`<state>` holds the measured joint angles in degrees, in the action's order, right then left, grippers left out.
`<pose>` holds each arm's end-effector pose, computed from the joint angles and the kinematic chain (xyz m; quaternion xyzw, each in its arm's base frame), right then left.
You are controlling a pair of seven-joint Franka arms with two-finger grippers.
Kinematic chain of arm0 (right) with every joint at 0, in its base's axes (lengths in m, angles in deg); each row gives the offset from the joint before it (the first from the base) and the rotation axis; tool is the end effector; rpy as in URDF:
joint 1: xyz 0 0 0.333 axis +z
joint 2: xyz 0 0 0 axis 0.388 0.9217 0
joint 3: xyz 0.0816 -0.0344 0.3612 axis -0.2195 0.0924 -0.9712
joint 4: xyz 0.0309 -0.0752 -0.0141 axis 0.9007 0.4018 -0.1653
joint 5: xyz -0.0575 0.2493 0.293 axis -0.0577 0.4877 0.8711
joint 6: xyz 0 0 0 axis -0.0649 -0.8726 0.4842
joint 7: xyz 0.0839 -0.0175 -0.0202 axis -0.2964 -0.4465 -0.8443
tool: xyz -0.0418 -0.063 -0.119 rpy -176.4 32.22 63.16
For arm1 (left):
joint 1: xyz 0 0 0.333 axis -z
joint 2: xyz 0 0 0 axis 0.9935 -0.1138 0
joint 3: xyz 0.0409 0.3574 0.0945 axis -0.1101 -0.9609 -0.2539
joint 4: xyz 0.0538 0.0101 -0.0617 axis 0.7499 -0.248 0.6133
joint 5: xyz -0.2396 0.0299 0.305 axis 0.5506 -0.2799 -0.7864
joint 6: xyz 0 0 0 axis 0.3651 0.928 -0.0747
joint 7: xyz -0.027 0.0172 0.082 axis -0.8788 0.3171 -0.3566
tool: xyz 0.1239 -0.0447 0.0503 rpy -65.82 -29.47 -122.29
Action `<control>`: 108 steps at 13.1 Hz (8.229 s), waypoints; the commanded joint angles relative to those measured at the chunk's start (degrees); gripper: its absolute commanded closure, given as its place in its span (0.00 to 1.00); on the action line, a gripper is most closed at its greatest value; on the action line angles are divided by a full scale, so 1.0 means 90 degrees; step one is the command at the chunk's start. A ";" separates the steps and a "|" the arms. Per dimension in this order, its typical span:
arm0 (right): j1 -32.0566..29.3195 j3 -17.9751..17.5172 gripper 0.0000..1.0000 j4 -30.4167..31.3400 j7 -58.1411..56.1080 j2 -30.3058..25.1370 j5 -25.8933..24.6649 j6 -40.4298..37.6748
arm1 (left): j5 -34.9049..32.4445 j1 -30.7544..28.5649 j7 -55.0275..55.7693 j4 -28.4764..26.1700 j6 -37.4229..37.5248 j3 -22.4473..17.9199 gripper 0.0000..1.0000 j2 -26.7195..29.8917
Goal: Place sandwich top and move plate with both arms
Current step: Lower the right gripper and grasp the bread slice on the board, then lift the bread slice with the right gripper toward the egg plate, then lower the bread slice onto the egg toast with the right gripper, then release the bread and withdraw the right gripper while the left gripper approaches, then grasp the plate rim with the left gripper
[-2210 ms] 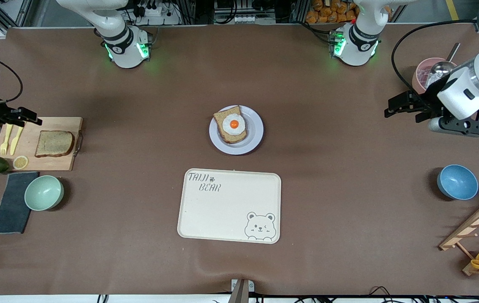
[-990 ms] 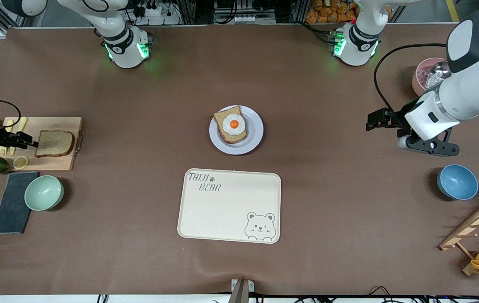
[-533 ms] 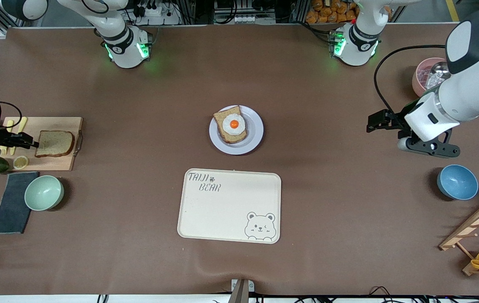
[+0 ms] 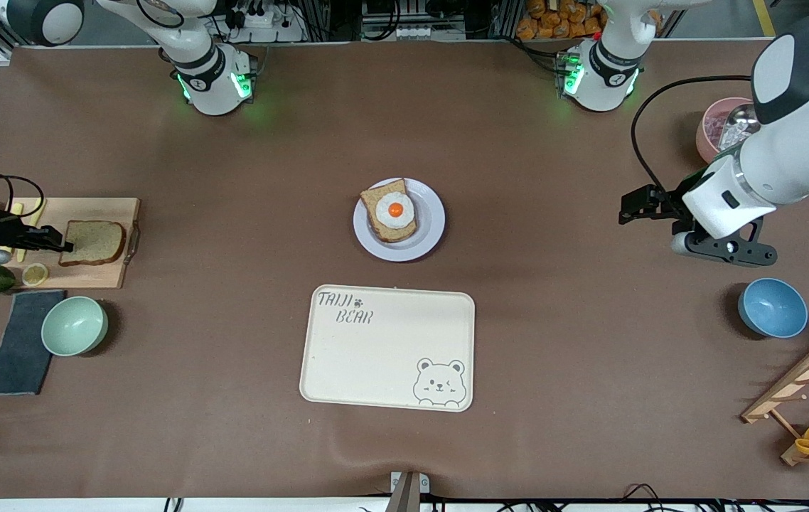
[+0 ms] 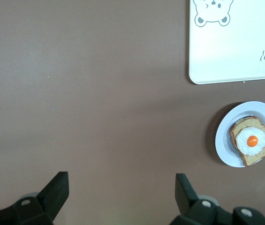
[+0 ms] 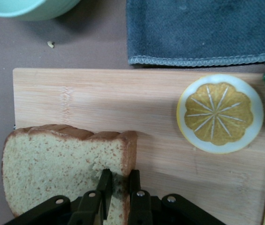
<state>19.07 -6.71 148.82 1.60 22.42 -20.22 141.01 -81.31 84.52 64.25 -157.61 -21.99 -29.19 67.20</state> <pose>0.4997 -0.3474 0.2074 -0.9876 -0.0327 0.0055 0.1534 0.5844 -0.1292 0.5616 0.9926 -0.0750 -0.0499 0.0814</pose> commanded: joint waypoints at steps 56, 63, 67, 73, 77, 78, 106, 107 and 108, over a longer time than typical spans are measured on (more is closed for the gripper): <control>0.1940 -0.6815 1.00 0.0633 0.9588 -0.1883 -0.1071 0.1483 | -0.1031 0.0049 0.0827 0.0325 0.0907 0.0336 0.00 0.0704; 0.2253 -0.6786 1.00 0.1053 0.9598 -0.1806 -0.1091 0.2108 | -0.0787 -0.0019 0.0710 0.0276 0.0916 0.0287 0.00 0.0323; 0.2341 -0.6776 1.00 0.1053 0.9598 -0.1581 -0.1081 0.2489 | -0.0241 -0.0029 0.0681 0.0257 0.0907 0.0287 0.00 0.0128; 0.2331 -0.6776 0.49 0.1053 1.0301 -0.1541 -0.1091 0.2519 | 0.0707 0.0000 0.0652 0.0111 0.0838 0.0287 0.00 -0.0322; 0.2283 -0.6776 0.29 0.1043 1.0302 -0.1599 -0.1081 0.2490 | 0.1175 0.0068 0.0466 -0.0230 0.0576 0.0336 0.00 -0.0556; 0.2205 -0.6766 0.24 0.1043 1.0292 -0.1648 -0.1081 0.2451 | 0.1215 0.0127 0.0456 -0.0415 0.0410 0.0355 0.00 -0.0556; 0.0750 -0.4130 0.00 -0.1134 0.8075 -0.4402 -0.4215 -0.3116 | 0.6411 0.0987 -0.3557 -0.3249 -0.5557 0.1898 0.00 -0.2733; 0.0652 -0.4130 0.00 -0.1164 0.8075 -0.4412 -0.4216 -0.3116 | 0.6430 0.0967 -0.3703 -0.3249 -0.5597 0.1898 0.00 -0.2811; 0.0642 -0.4120 0.00 -0.1164 0.8075 -0.4412 -0.4216 -0.3087 | 0.6450 0.0928 -0.3849 -0.3259 -0.5597 0.1898 0.00 -0.2841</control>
<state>25.26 -44.05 137.67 74.51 -16.31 -56.85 112.97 -25.25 93.45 33.00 -187.11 -71.22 -12.53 42.67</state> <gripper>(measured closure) 0.000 0.000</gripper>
